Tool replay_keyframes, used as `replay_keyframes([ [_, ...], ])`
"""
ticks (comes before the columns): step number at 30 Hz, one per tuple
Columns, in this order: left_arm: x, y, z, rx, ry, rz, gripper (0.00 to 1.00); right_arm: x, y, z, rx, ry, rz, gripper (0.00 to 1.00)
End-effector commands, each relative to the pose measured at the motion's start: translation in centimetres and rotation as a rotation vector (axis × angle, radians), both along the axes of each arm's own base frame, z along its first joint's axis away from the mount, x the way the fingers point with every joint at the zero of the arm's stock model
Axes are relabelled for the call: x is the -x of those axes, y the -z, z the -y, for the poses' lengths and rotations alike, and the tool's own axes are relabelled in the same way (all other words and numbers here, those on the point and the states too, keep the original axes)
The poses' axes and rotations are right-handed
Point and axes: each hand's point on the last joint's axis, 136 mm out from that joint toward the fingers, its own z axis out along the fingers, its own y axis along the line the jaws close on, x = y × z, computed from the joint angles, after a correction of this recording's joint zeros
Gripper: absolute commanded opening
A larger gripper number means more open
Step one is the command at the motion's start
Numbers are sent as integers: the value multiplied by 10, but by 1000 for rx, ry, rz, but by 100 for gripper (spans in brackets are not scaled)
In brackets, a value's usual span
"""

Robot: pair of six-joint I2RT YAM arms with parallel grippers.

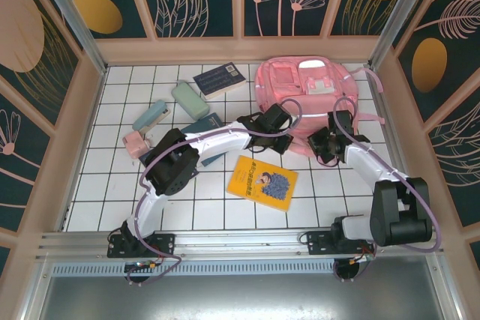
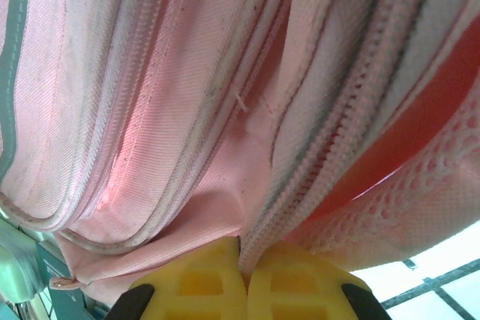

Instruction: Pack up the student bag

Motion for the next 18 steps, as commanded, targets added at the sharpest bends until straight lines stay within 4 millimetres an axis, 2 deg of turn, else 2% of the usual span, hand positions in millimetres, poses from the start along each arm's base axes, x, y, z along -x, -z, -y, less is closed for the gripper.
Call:
replay_keyframes([
  [1, -33, 0, -36, -108, -107, 65, 0, 5, -4, 26, 73, 36, 8, 0],
  [8, -107, 8, -80, -138, -313, 74, 0, 18, -7, 42, 106, 29, 17, 0],
  [14, -168, 14, -100, -120, -456, 90, 0, 24, -13, 50, 107, 24, 34, 0],
  [18, -193, 25, -111, -117, -519, 72, 0, 24, -15, 47, 87, 4, 48, 0],
])
